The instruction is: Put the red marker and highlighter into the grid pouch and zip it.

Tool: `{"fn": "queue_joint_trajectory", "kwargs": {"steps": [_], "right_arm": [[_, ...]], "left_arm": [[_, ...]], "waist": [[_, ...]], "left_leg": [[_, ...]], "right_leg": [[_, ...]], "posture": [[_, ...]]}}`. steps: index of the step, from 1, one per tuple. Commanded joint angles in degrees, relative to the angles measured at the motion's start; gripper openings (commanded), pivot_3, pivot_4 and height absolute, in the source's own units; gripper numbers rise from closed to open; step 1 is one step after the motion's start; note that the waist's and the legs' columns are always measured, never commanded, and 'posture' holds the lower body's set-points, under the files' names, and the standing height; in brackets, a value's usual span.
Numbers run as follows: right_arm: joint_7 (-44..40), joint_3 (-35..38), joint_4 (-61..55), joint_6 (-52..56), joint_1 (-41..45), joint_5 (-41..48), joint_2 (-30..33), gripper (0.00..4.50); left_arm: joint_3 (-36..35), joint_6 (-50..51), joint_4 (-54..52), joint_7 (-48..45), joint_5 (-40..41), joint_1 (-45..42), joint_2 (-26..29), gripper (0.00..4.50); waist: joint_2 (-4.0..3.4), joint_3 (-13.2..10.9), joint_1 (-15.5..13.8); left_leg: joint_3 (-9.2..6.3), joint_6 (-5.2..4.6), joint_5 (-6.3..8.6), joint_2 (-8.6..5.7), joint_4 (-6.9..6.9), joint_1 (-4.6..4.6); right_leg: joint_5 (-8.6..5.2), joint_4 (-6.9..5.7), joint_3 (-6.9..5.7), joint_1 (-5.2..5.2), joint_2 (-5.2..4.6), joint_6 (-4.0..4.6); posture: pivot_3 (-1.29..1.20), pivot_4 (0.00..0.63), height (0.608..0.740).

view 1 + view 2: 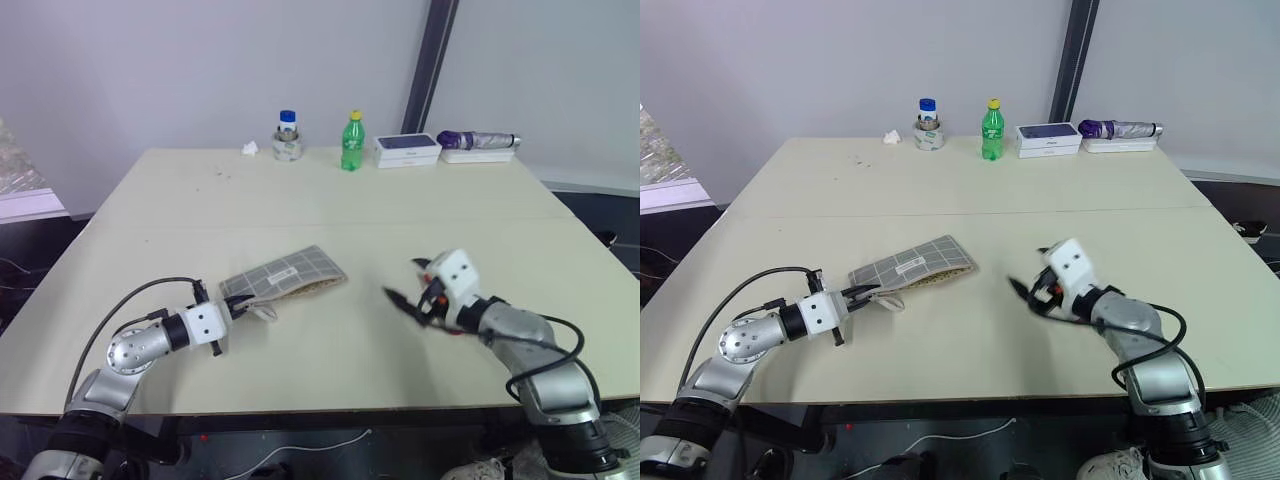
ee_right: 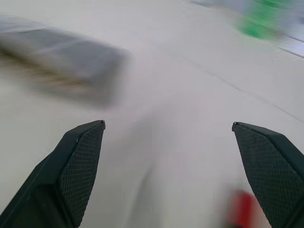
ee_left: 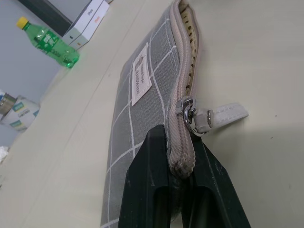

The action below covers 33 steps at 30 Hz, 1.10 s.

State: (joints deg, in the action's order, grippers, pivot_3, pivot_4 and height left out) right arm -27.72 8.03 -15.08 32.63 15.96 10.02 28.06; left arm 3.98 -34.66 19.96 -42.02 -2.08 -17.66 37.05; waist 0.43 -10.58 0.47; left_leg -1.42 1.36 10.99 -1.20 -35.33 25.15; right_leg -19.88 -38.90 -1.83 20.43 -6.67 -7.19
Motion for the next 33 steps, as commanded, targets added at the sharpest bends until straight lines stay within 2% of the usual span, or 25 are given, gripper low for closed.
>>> {"fn": "queue_joint_trajectory", "kwargs": {"steps": [1, 4, 8, 11, 13, 16, 19, 22, 23, 27, 33], "right_arm": [[3.1, 1.4, -5.3, 4.8, -2.8, -1.1, 1.1, 4.45], [3.0, 0.9, -6.9, 8.2, -5.7, -1.8, 3.6, 4.45], [3.7, 4.0, -9.6, 15.8, -8.7, 0.8, 4.2, 4.45], [6.1, 4.7, -7.8, 17.0, -10.3, -1.7, 5.4, 4.45], [6.4, 6.7, -6.8, 20.1, -9.9, 0.6, 4.0, 4.45], [4.1, 7.8, -7.0, 24.4, -9.8, 4.9, 3.2, 3.62], [2.7, 6.9, -6.5, 23.7, -7.1, 6.7, 3.8, 2.14], [-1.2, 3.6, -5.5, 18.1, -5.0, 6.4, 6.4, 0.6], [-3.1, 3.3, -5.7, 16.1, -4.0, 7.7, 6.1, 0.37], [-14.5, -0.4, -8.9, 6.0, -3.0, 10.9, 8.6, 0.37], [-24.5, -8.8, -7.9, -9.0, -2.0, 5.7, 14.0, 0.37]], "left_arm": [[0.6, -1.6, 1.8, 0.6, -0.7, -2.1, -0.8, 0.0], [1.3, -2.8, 3.4, 1.1, -1.5, -3.5, -1.9, 0.0], [2.3, -3.9, 5.5, 1.0, -1.7, -4.9, -3.0, 0.0], [2.7, -4.9, 7.2, 1.5, -2.4, -5.9, -3.6, 0.0], [2.9, -5.3, 7.4, 1.7, -2.6, -6.0, -3.9, 0.0], [3.1, -5.4, 7.1, 1.7, -2.6, -5.6, -4.1, 0.0], [3.2, -5.3, 7.8, -0.6, -1.0, -6.4, -3.2, 0.0], [2.9, -4.6, 8.8, -3.3, 1.2, -7.7, -2.8, 0.0], [2.8, -4.6, 9.1, -3.8, 1.3, -8.0, -2.7, 0.0], [2.3, -4.4, 9.3, -3.5, 1.4, -8.8, -2.8, 0.0], [2.5, -3.7, 6.9, -4.0, 2.1, -8.1, -3.2, 0.0]], "waist": [[0.0, 0.0, -0.2], [0.0, 0.0, -0.5], [0.01, 0.0, -0.5], [0.01, 0.0, -0.7], [0.01, 0.0, -0.7], [0.02, 0.0, -0.9], [0.02, 0.0, -0.8], [0.02, 0.0, -0.8], [0.02, 0.0, -0.8], [0.02, 0.0, -0.7], [0.03, 0.0, -0.7]], "left_leg": [[0.0, 0.0, 0.0, -0.01, 0.0, 0.0], [0.02, -0.04, 0.0, -0.06, -0.04, 0.02], [0.02, -0.06, -0.02, -0.05, -0.06, 0.01], [0.02, -0.06, -0.01, -0.06, -0.09, 0.01], [0.02, -0.06, -0.01, -0.06, -0.11, 0.01], [0.0, -0.06, -0.01, -0.05, -0.11, 0.01], [0.01, -0.07, -0.01, -0.04, -0.14, 0.01], [0.01, -0.07, -0.01, -0.05, -0.14, 0.01], [0.0, -0.07, -0.01, -0.06, -0.14, 0.02], [0.01, -0.08, -0.01, -0.07, -0.14, 0.03], [-0.01, -0.12, 0.02, -0.06, -0.26, 0.07]], "right_leg": [[0.0, 0.0, 0.0, 0.0, -0.02, 0.0], [0.0, 0.0, 0.0, -0.01, -0.04, -0.01], [0.0, -0.07, 0.01, 0.01, -0.03, 0.0], [0.0, -0.07, 0.01, 0.0, -0.02, 0.0], [0.0, -0.07, 0.02, -0.01, -0.03, -0.01], [0.0, -0.07, 0.0, -0.02, -0.02, 0.0], [0.0, -0.07, 0.01, -0.04, -0.02, -0.01], [0.0, -0.08, 0.01, -0.02, -0.02, 0.0], [0.0, -0.08, 0.01, -0.01, -0.02, 0.0], [-0.01, -0.07, 0.01, -0.01, -0.01, -0.01], [-0.01, -0.07, -0.03, -0.03, -0.01, -0.02]], "posture": [[0.0, 0.15, 0.74], [0.0, 0.15, 0.74], [0.0, 0.15, 0.74], [0.0, 0.15, 0.74], [0.0, 0.15, 0.74], [0.0, 0.15, 0.74], [0.0, 0.15, 0.74], [0.0, 0.15, 0.74], [0.0, 0.15, 0.74], [0.0, 0.15, 0.74], [0.0, 0.15, 0.74]]}}
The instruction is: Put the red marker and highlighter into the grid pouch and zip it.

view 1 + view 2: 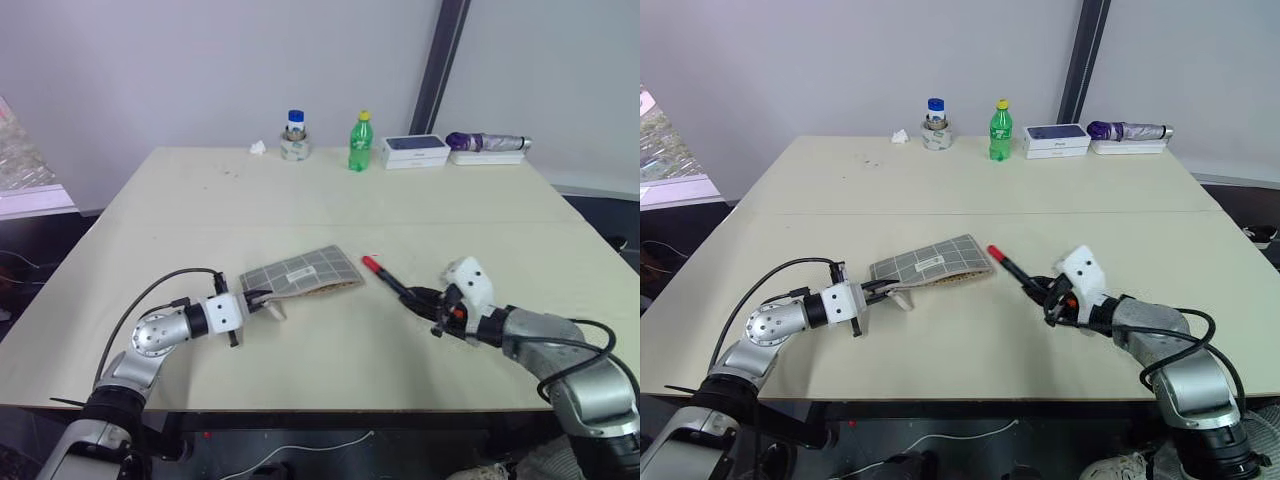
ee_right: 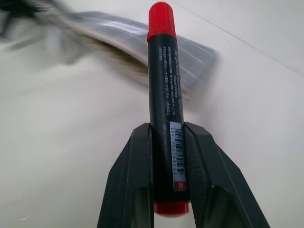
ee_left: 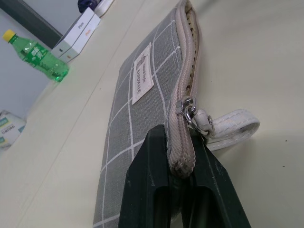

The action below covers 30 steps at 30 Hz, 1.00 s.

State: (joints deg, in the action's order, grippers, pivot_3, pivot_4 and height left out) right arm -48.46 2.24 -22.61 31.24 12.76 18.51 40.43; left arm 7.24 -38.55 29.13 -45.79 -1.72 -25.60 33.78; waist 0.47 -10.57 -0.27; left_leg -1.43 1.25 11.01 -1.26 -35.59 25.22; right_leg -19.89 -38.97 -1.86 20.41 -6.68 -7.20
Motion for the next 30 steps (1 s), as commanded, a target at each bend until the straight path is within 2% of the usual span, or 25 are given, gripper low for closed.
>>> {"fn": "queue_joint_trajectory", "kwargs": {"steps": [1, 5, 8, 15, 20, 23, 30], "right_arm": [[-4.1, -4.4, 0.9, -10.6, 1.8, -4.4, 1.7, 0.37], [-3.8, -10.8, 10.7, -20.6, 5.9, -12.8, 1.1, 0.37], [-0.3, -11.5, 16.1, -22.2, 9.0, -14.7, -2.1, 0.37], [0.3, -11.6, 18.8, -23.1, 14.2, -14.7, -5.7, 0.37], [-0.1, -18.4, 20.8, -28.7, 16.2, -21.9, -7.1, 0.37], [2.0, -24.3, 23.7, -36.4, 18.8, -30.5, -8.2, 0.37], [4.4, -27.6, 28.6, -43.0, 21.6, -35.9, -12.4, 0.37]], "left_arm": [[-0.8, 0.1, -2.6, -0.4, 2.0, -0.2, 0.0, 0.0], [-0.9, 2.0, -4.5, -0.4, 3.7, -0.7, -1.4, 0.0], [-1.3, 3.6, -7.3, -0.4, 5.5, 0.0, -2.3, 0.0], [-1.0, 5.3, -11.0, -1.4, 5.8, 1.4, -1.5, 0.0], [-0.3, 8.8, -14.2, -1.7, 7.2, -0.1, -3.5, 0.0], [1.2, 10.4, -17.5, -2.5, 6.6, -0.4, -4.5, 0.0], [-0.6, 11.2, -19.3, -5.1, 10.0, 0.7, -4.0, 0.0]], "waist": [[0.0, 0.0, 0.0], [0.01, 0.0, 0.1], [0.01, 0.0, -0.1], [0.0, 0.0, 0.1], [0.0, 0.0, -0.1], [-0.01, 0.0, -0.1], [-0.01, 0.0, 0.3]], "left_leg": [[0.0, 0.0, 0.0, 0.0, -0.02, 0.0], [-0.01, 0.0, 0.0, 0.02, -0.09, 0.01], [-0.03, 0.0, 0.0, 0.02, -0.16, 0.04], [-0.02, 0.02, 0.0, 0.03, -0.24, 0.08], [-0.03, 0.01, 0.0, 0.03, -0.31, 0.1], [-0.03, 0.0, 0.0, 0.01, -0.32, 0.1], [-0.02, 0.05, -0.02, 0.04, -0.32, 0.11]], "right_leg": [[0.0, 0.0, 0.0, 0.0, 0.0, 0.0], [0.0, -0.03, -0.01, -0.01, 0.02, 0.0], [0.0, -0.03, -0.02, -0.02, 0.02, 0.0], [0.0, -0.04, -0.01, 0.01, 0.04, 0.0], [0.0, -0.04, -0.01, -0.01, 0.05, 0.0], [0.0, -0.05, -0.01, -0.01, 0.06, 0.0], [0.0, -0.08, 0.01, 0.03, 0.12, 0.0]], "posture": [[0.0, 0.15, 0.74], [0.0, 0.15, 0.74], [0.0, 0.15, 0.74], [0.0, 0.15, 0.74], [0.0, 0.15, 0.74], [0.0, 0.15, 0.74], [0.0, 0.15, 0.74]]}}
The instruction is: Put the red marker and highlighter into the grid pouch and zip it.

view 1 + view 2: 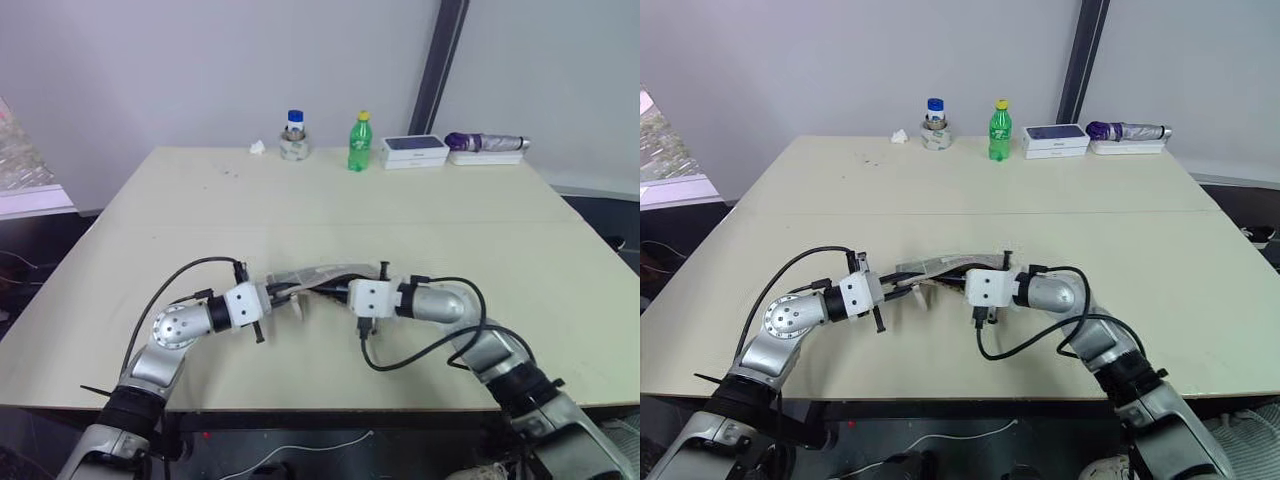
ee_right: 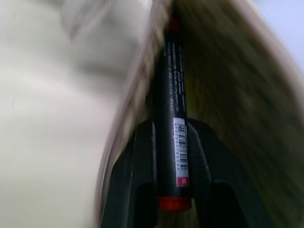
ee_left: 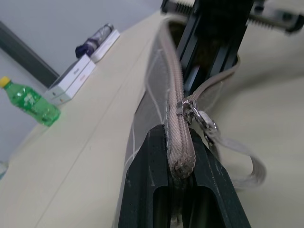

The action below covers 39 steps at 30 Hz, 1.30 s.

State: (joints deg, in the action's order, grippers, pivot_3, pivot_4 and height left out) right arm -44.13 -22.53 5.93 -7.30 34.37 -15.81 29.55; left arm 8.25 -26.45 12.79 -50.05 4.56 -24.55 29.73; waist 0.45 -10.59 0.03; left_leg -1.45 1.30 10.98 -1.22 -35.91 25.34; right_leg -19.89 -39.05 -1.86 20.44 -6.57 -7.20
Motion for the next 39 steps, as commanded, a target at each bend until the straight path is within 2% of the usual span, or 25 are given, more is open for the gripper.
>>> {"fn": "queue_joint_trajectory", "kwargs": {"steps": [1, 3, 5, 7, 11, 19, 24, 26, 28, 31, 33, 36, 39], "right_arm": [[0.3, -2.9, 0.3, -5.3, 0.1, -1.6, -2.0, 0.37], [0.5, -2.7, 0.8, -6.3, 0.2, -1.6, -2.7, 0.37], [-0.8, -2.2, 1.2, -6.1, 0.2, -0.4, -3.0, 1.42], [-2.2, -1.9, 1.4, -6.2, 0.0, 0.4, -2.7, 2.18], [-2.7, 1.9, -1.0, -4.8, -2.4, 0.4, 2.1, 4.17], [-7.6, 10.5, -14.4, 7.2, -8.8, 11.2, 6.8, 4.17], [-9.9, 17.5, -25.1, 26.6, -14.0, 25.6, 7.0, 4.17], [-9.5, 17.8, -27.8, 30.6, -16.2, 28.2, 6.5, 4.17], [-6.4, 18.2, -28.9, 33.0, -17.4, 30.4, 3.4, 4.17], [0.8, 20.5, -29.9, 33.2, -16.3, 34.5, -5.5, 4.17], [2.5, 19.8, -30.8, 34.7, -16.4, 35.4, -7.8, 4.17], [1.4, 15.2, -30.9, 37.6, -17.9, 33.1, -5.3, 4.17], [3.3, 13.5, -29.5, 42.0, -16.2, 33.5, -5.4, 4.17]], "left_arm": [[-1.8, -1.7, -2.6, -1.1, 3.5, 0.0, 0.3, 0.0], [-1.9, -2.3, -2.1, -1.3, 3.5, 0.3, 0.4, 0.0], [-2.4, -1.0, -2.4, -1.3, 4.5, 0.3, 0.2, 0.0], [-2.7, -0.2, -2.5, -1.1, 4.5, 0.2, 0.0, 0.0], [-4.1, -1.9, -1.1, 0.3, 5.0, 0.5, -0.6, 0.0], [-4.3, -1.4, 1.1, 1.4, 3.8, 0.6, -1.1, 0.0], [-4.0, -1.0, 2.7, 4.8, 1.2, -1.0, -2.8, 0.0], [-3.1, -0.3, 3.2, 5.1, 0.4, -1.6, -3.2, 0.0], [-2.1, -0.1, 3.4, 5.4, -0.8, -2.0, -3.8, 0.0], [-1.6, 0.8, 3.8, 6.4, -2.0, -2.4, -4.8, 0.0], [-1.4, 1.4, 3.8, 6.6, -2.4, -2.5, -5.1, 0.0], [-0.9, 2.0, 3.4, 7.5, -3.5, -3.3, -5.6, 0.0], [0.4, 1.5, 2.4, 7.5, -5.0, -4.8, -5.7, 0.0]], "waist": [[0.0, 0.0, 0.0], [0.0, 0.0, 0.2], [0.0, 0.0, 0.3], [0.0, 0.0, 0.6], [0.01, 0.0, 0.5], [0.0, 0.0, 0.7], [0.02, 0.0, 0.2], [0.05, 0.0, 0.0], [0.05, 0.0, -0.3], [0.05, 0.0, -0.1], [0.04, 0.0, -0.1], [0.06, 0.0, -0.7], [0.06, 0.0, -0.7]], "left_leg": [[0.0, 0.0, 0.0, 0.0, -0.02, 0.0], [0.0, -0.03, 0.02, 0.0, -0.02, 0.0], [-0.02, -0.03, 0.02, 0.01, -0.02, 0.0], [-0.03, -0.04, 0.02, 0.01, -0.02, -0.01], [-0.03, -0.04, 0.02, 0.01, -0.02, 0.0], [-0.04, -0.05, 0.03, 0.02, -0.04, 0.0], [-0.08, -0.06, 0.03, 0.05, -0.05, 0.0], [-0.08, -0.07, 0.05, 0.06, -0.1, 0.0], [-0.08, -0.09, 0.05, 0.03, -0.1, 0.0], [-0.07, -0.08, 0.05, 0.01, -0.08, -0.01], [-0.07, -0.08, 0.05, 0.01, -0.06, 0.0], [-0.08, -0.09, 0.05, 0.0, -0.1, 0.01], [-0.07, -0.13, 0.08, -0.03, -0.11, 0.01]], "right_leg": [[0.0, 0.01, 0.0, -0.01, 0.0, 0.0], [0.0, 0.0, 0.0, -0.02, 0.0, 0.0], [0.0, 0.0, -0.01, -0.01, 0.0, 0.0], [0.0, 0.0, -0.01, -0.03, 0.0, 0.0], [0.0, 0.0, -0.01, -0.03, -0.01, 0.0], [0.0, -0.01, -0.02, -0.04, -0.02, 0.0], [0.0, 0.02, -0.05, -0.11, -0.04, 0.0], [0.0, 0.03, -0.06, -0.15, -0.07, 0.0], [0.0, 0.03, -0.06, -0.15, -0.07, 0.0], [0.0, 0.0, -0.04, -0.1, -0.05, 0.0], [0.0, -0.01, -0.04, -0.07, -0.04, 0.0], [0.0, 0.01, -0.04, -0.11, -0.07, 0.0], [0.0, 0.01, -0.04, -0.1, -0.08, -0.01]], "posture": [[0.0, 0.15, 0.74], [0.0, 0.15, 0.74], [0.0, 0.15, 0.74], [0.0, 0.15, 0.74], [0.0, 0.15, 0.74], [0.0, 0.15, 0.74], [0.0, 0.15, 0.74], [0.0, 0.15, 0.74], [0.0, 0.15, 0.74], [0.0, 0.15, 0.74], [0.0, 0.15, 0.74], [0.0, 0.15, 0.74], [0.0, 0.15, 0.74]]}}
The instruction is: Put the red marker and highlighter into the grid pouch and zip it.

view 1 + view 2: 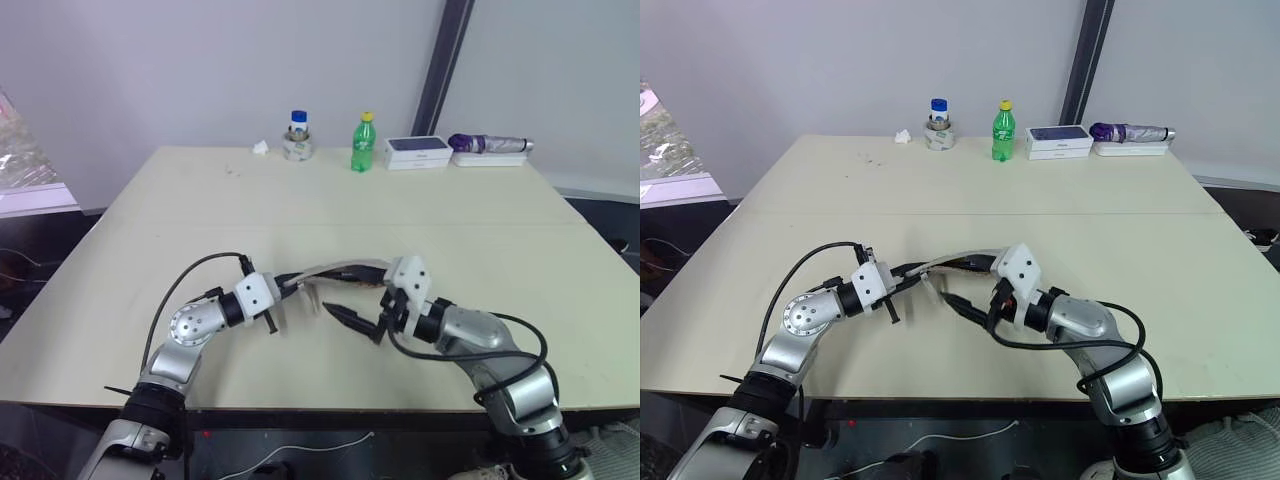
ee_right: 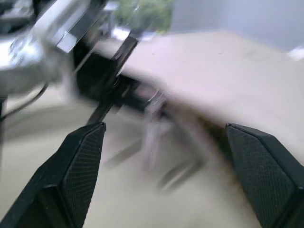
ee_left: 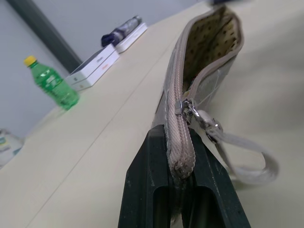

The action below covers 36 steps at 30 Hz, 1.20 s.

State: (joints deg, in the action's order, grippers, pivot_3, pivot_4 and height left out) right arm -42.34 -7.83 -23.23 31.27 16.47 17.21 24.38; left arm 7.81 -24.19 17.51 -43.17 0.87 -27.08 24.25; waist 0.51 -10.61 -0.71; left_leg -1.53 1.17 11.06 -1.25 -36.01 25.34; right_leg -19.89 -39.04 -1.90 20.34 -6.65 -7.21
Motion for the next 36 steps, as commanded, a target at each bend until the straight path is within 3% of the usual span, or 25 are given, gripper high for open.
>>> {"fn": "queue_joint_trajectory", "kwargs": {"steps": [1, 4, 9, 14, 23, 26, 32, 36], "right_arm": [[1.9, -1.4, -0.1, 4.9, 2.4, 0.9, -0.6, 4.17], [-0.4, -0.5, -0.8, 6.3, 3.5, 5.2, -1.4, 4.17], [0.4, -5.6, 3.8, 4.7, 4.6, -0.3, 0.4, 4.17], [6.2, -5.2, 9.1, 7.2, 9.6, -0.4, -6.8, 4.17], [9.0, -4.6, 13.1, 7.2, 11.0, 0.5, -12.8, 4.17], [8.4, -4.1, 13.5, 6.9, 11.0, 1.1, -13.0, 3.31], [9.1, -1.7, 14.4, 7.2, 11.3, 1.8, -12.8, 0.21], [8.2, -0.4, 14.1, 7.4, 10.5, 2.0, -10.7, 0.09]], "left_arm": [[1.2, -0.9, -2.4, 0.7, -1.9, -2.7, -0.2, 0.0], [2.4, -1.6, -0.2, 1.9, -4.6, -4.6, -0.7, 0.0], [4.2, -3.2, -2.6, 0.9, -6.6, -5.7, 0.1, 0.0], [6.0, -4.2, -4.5, 0.6, -9.8, -6.5, 1.5, 0.0], [6.8, -4.2, -5.4, 0.8, -11.0, -6.1, 2.7, 0.0], [6.7, -3.7, -5.9, 1.3, -10.6, -5.5, 2.5, 0.0], [6.6, -3.4, -6.4, 2.1, -10.8, -5.2, 2.5, 0.0], [6.4, -3.5, -5.9, 3.0, -11.1, -5.0, 2.6, 0.0]], "waist": [[0.0, 0.0, 0.1], [0.0, 0.0, 0.1], [0.0, 0.0, 0.3], [0.0, 0.0, 0.6], [0.0, 0.0, 0.5], [0.0, 0.0, 0.6], [0.0, 0.0, 0.5], [0.0, 0.0, 0.5]], "left_leg": [[0.0, 0.0, 0.0, -0.02, 0.01, 0.0], [0.0, 0.0, 0.0, -0.03, 0.02, 0.0], [0.01, -0.01, 0.01, -0.04, 0.03, 0.01], [0.01, 0.01, -0.01, -0.03, 0.06, 0.02], [0.01, 0.0, 0.0, -0.03, 0.05, 0.03], [0.01, 0.0, 0.0, -0.03, 0.07, 0.03], [0.01, 0.0, 0.0, -0.03, 0.07, 0.03], [0.01, 0.0, 0.0, -0.03, 0.07, 0.03]], "right_leg": [[0.0, -0.02, 0.0, 0.02, 0.01, 0.0], [0.0, -0.04, 0.01, 0.03, 0.01, 0.0], [0.0, -0.01, 0.01, 0.04, 0.02, 0.0], [0.0, -0.05, 0.02, 0.09, 0.05, 0.0], [0.0, -0.04, 0.02, 0.1, 0.05, 0.0], [0.0, -0.04, 0.03, 0.11, 0.06, 0.0], [0.0, -0.04, 0.03, 0.11, 0.06, 0.0], [0.0, -0.04, 0.03, 0.11, 0.06, 0.0]], "posture": [[0.0, 0.15, 0.74], [0.0, 0.15, 0.74], [0.0, 0.15, 0.74], [0.0, 0.15, 0.74], [0.0, 0.15, 0.74], [0.0, 0.15, 0.74], [0.0, 0.15, 0.74], [0.0, 0.15, 0.74]]}}
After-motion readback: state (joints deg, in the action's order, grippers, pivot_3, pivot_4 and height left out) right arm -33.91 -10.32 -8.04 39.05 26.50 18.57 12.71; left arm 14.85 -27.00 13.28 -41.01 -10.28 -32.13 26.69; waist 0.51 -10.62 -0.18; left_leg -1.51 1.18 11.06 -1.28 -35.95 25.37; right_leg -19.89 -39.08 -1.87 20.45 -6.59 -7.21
